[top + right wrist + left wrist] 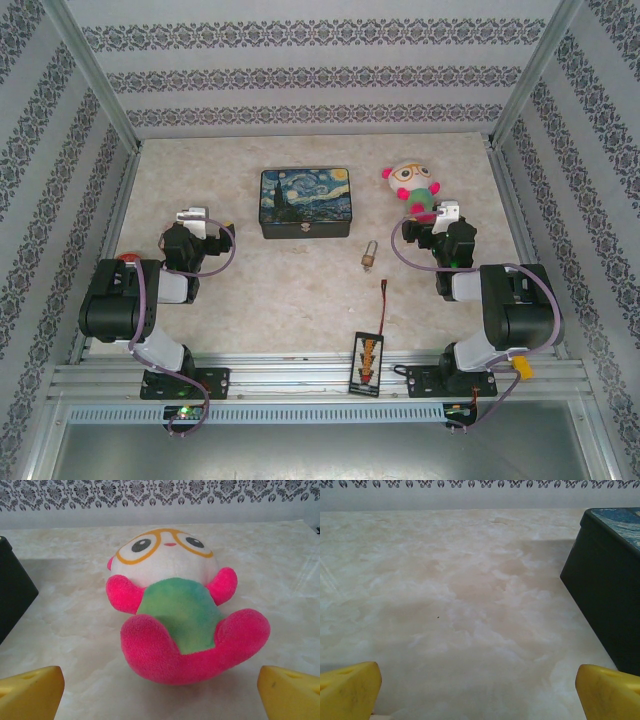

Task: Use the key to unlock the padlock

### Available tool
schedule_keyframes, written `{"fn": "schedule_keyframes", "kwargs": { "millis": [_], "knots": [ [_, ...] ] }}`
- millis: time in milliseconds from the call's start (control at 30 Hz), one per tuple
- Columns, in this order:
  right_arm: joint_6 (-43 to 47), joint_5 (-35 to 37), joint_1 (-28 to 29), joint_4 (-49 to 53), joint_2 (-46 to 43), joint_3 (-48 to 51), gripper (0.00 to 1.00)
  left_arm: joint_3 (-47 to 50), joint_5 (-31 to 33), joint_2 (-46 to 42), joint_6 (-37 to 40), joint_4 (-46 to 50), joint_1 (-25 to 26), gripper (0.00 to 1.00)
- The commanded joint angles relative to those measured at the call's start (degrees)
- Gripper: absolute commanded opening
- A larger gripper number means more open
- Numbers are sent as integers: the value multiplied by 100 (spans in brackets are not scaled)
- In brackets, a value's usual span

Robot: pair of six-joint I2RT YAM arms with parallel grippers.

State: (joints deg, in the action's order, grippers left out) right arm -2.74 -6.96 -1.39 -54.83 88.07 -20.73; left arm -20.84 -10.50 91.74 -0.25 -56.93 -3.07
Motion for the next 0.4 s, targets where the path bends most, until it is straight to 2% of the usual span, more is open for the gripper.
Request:
{"fn": "schedule_keyframes", "kwargs": {
  "millis": [0, 367],
  "knots": [
    [77, -108, -28, -70, -26, -45, 98, -43, -86, -45, -29, 75, -36, 99],
    [77, -104, -24, -67, -25, -41, 98, -60, -70, -45, -28, 96, -36, 99]
  ]
}}
